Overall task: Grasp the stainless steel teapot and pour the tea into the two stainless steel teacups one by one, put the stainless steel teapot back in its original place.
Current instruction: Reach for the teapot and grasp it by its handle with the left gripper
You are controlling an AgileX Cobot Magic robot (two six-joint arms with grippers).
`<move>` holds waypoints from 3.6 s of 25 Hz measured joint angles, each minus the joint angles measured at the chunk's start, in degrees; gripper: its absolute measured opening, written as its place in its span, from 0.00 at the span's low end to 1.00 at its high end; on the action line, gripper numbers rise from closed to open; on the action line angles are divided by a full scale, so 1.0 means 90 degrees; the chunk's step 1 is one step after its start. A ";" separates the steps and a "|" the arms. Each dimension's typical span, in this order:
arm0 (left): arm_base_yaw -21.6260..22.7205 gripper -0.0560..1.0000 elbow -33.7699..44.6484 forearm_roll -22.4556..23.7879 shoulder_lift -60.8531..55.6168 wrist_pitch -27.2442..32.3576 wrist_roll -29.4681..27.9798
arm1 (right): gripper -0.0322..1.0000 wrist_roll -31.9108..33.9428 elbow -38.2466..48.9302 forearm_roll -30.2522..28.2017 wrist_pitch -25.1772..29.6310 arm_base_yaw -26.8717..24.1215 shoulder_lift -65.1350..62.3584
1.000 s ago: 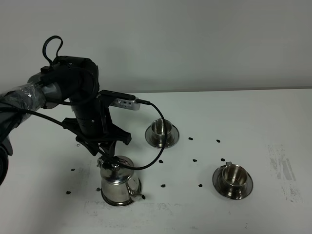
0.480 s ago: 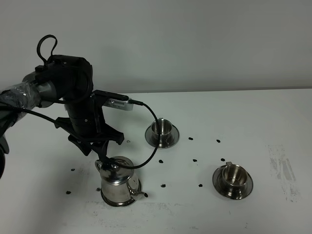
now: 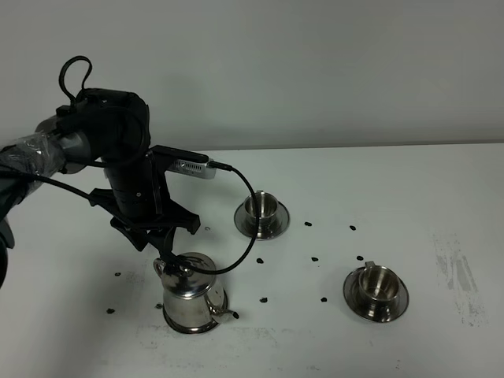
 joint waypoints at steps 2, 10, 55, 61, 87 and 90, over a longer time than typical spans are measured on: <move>0.0000 0.49 0.0000 -0.0021 0.0000 0.0000 0.0000 | 0.57 0.0000 0.0000 0.0000 0.0000 0.0000 0.0000; 0.0000 0.46 0.0000 -0.0168 0.0000 0.0000 0.0002 | 0.57 0.0006 0.0000 0.0000 0.0000 0.0000 0.0000; 0.0011 0.43 0.1667 -0.0159 -0.0952 0.0000 -0.0190 | 0.57 0.0006 0.0000 0.0000 0.0003 0.0000 0.0000; 0.0011 0.43 0.2089 -0.0159 -0.0959 -0.0048 -0.0190 | 0.57 0.0006 0.0000 0.0000 0.0003 0.0000 0.0000; -0.0187 0.43 0.2277 -0.0164 -0.1057 -0.0009 -0.0190 | 0.57 0.0006 0.0000 0.0000 0.0003 0.0000 0.0000; -0.0187 0.43 0.2284 -0.0164 -0.1163 -0.0001 -0.0190 | 0.57 0.0006 0.0000 0.0000 0.0003 0.0000 0.0000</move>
